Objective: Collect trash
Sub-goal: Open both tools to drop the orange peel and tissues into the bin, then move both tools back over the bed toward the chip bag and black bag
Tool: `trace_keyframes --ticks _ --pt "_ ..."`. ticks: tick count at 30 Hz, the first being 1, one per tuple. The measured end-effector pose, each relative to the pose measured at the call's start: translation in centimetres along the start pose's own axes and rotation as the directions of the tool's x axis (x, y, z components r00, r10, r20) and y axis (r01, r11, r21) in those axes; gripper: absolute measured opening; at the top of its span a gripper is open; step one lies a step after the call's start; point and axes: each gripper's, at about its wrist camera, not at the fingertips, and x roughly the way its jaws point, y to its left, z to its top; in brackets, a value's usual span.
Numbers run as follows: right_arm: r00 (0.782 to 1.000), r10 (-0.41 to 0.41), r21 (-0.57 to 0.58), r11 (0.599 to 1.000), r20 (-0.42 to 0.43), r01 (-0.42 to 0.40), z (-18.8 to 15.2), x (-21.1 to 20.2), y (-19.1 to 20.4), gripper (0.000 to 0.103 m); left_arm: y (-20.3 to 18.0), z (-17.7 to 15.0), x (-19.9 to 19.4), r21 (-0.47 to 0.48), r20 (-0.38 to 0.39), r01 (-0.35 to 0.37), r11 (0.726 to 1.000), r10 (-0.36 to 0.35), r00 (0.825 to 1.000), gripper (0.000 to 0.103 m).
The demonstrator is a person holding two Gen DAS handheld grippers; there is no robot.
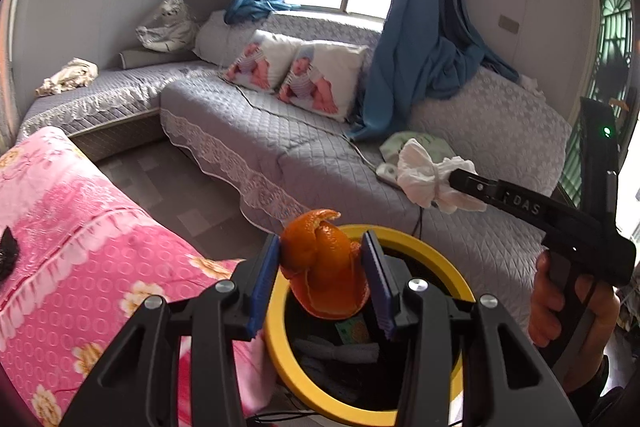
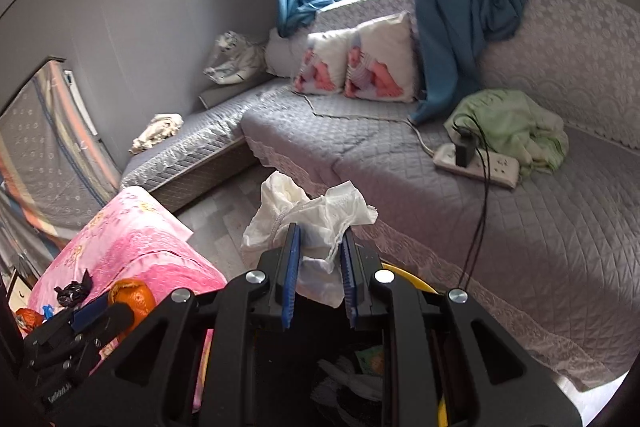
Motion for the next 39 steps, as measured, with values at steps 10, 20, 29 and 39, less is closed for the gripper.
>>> trace_keyframes --ticks 10,20,29,39 --pt "0.997 -0.035 0.054 0.998 -0.074 0.039 -1.0 2.1 -2.4 0.029 -0.1 -0.9 2.0 -0.051 -0.084 0.061 0.997 -0.065 0.994 0.047" --pt "0.998 -0.03 0.095 0.995 -0.057 0.035 -0.7 1.8 -3.0 0.04 2.0 0.2 -0.5 -0.094 -0.014 -0.029 0.995 0.027 1.0 0.058" --pt "0.997 0.083 0.031 0.996 -0.009 -0.082 0.2 0.9 1.4 0.041 6.1 1.9 -6.5 -0.135 0.113 -0.192 0.972 0.208 0.972 0.058" --pt "0.966 0.257 -0.091 0.963 0.016 -0.255 1.2 0.7 10.8 0.05 12.3 2.3 -15.8 -0.224 0.218 -0.391 0.893 0.437 0.873 0.07"
